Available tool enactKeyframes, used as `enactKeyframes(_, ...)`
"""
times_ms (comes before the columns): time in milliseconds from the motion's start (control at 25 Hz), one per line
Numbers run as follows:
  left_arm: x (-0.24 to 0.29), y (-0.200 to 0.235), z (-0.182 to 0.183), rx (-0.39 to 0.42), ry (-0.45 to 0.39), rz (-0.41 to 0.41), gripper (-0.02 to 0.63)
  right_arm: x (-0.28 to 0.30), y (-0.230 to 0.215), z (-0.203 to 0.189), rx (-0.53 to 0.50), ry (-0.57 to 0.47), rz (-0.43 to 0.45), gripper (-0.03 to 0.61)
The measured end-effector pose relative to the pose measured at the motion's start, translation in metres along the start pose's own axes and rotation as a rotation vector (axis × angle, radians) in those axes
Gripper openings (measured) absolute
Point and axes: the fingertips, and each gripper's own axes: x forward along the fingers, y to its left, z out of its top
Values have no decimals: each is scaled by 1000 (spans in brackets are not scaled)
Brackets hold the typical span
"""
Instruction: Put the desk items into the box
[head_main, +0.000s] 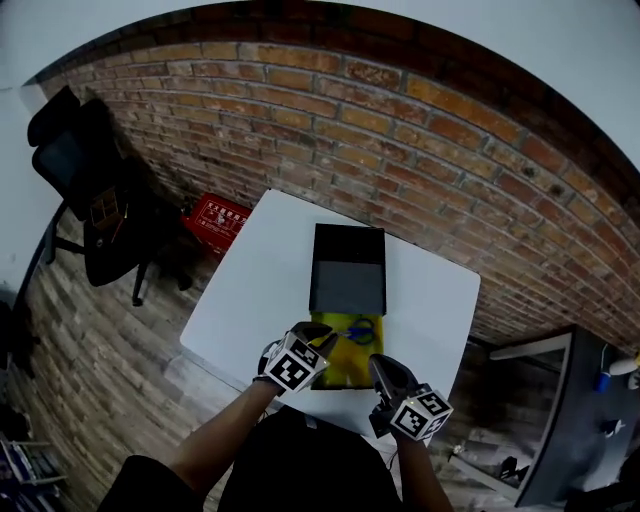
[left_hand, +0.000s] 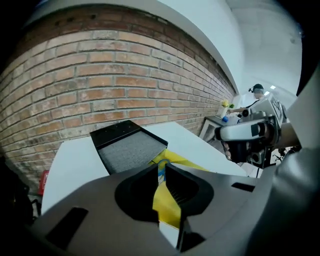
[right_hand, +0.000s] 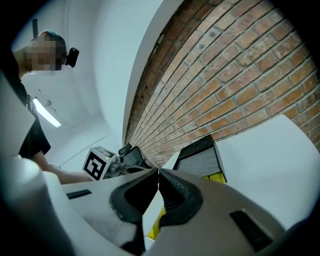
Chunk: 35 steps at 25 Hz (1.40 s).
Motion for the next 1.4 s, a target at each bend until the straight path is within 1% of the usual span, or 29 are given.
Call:
enactKeyframes(80, -15, 5, 1, -28, -31, 32, 41, 0, 4, 2, -13, 4, 16, 23)
enactKeyframes(200, -36, 13, 3, -87, -83, 75, 25, 0, 10, 10, -35, 1, 29, 23)
enactKeyframes(320, -54, 18, 1, -156, -135, 104, 15, -2, 17, 20, -69, -9, 38, 23)
enactKeyframes(480, -75, 20, -1, -207, -200, 126, 14, -5, 25, 35, -96, -33, 51, 23)
enactKeyframes(640, -94, 25, 2, -253, -279, 147, 14, -6, 25, 41, -112, -39, 46, 21)
enactKeyframes(760, -101, 26, 6, -254, -320, 154, 14, -9, 24, 42, -132, -36, 38, 21)
enactKeyframes(880, -100, 28, 8, -238, -337, 155, 14, -10, 20, 41, -141, -38, 18, 21)
enactKeyframes(1120, -92, 26, 11, -219, -333, 128, 14, -14, 13, 35, -132, -36, -28, 21)
enactKeyframes(1400, -90, 29, 11, -204, -320, 119, 14, -14, 11, 34, -125, -41, -57, 21)
